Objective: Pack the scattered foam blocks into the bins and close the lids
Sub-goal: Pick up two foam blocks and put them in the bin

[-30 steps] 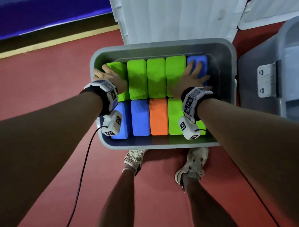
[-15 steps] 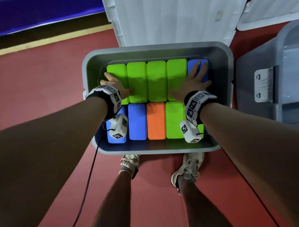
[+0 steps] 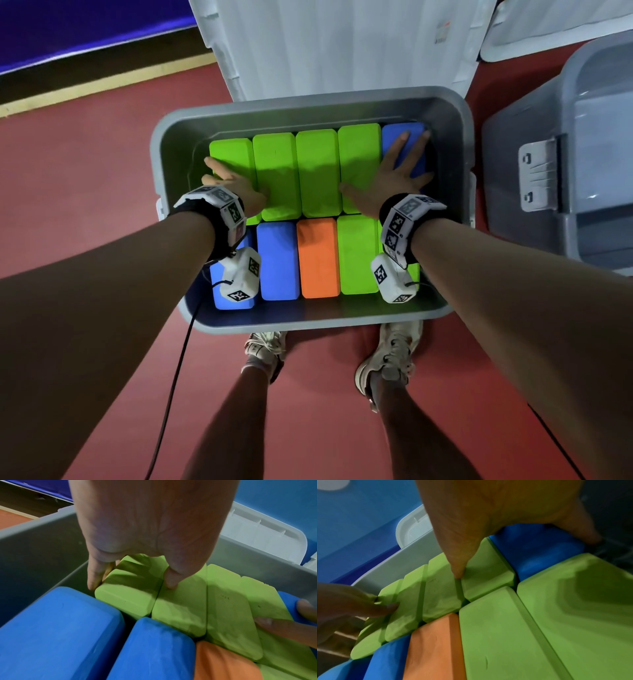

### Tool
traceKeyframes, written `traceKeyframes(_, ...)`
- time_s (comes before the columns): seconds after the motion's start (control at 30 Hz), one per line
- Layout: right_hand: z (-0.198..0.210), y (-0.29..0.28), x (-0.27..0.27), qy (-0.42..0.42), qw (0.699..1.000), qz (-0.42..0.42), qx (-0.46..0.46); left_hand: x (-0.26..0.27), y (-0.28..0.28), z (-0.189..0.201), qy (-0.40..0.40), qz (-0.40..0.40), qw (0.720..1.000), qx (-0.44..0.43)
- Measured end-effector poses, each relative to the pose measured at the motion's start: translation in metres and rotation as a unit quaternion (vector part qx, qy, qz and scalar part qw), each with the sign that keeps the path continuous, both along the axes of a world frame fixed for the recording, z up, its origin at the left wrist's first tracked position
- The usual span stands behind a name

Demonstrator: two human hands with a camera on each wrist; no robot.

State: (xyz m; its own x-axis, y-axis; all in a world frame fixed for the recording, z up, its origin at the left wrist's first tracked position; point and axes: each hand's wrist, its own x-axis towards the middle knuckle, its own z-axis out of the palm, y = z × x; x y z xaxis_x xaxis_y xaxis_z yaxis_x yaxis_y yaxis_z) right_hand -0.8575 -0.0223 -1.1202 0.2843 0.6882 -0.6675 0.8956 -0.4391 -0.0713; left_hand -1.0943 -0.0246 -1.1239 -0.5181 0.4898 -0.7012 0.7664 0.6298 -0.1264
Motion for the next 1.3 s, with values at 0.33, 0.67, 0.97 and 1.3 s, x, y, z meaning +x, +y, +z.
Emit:
traceKeyframes(0.33, -0.001, 0.003, 0.009, 0.011, 1.000, -0.006, -0.007, 0.011, -0.007, 0.001, 0.003, 0.012, 1.000, 0.022)
traceKeyframes(0.67, 0.008, 0.003, 0.028, 0.015, 0.999, 0.031, -0.009, 0.011, -0.013, 0.005, -0.050, 0.007, 0.997, 0.062)
traceKeyframes(0.97, 0.036, -0.065, 0.019, -0.026, 0.996, 0.007, -0.088, -0.036, -0.054, 0.019, -0.115, 0.005, 0.992, -0.056)
traceKeyframes(1.3, 0.024, -0.078, -0.015, -0.010, 0.994, -0.083, -0.077, -0.013, -0.058, 0.045, -0.093, -0.061, 0.984, -0.138)
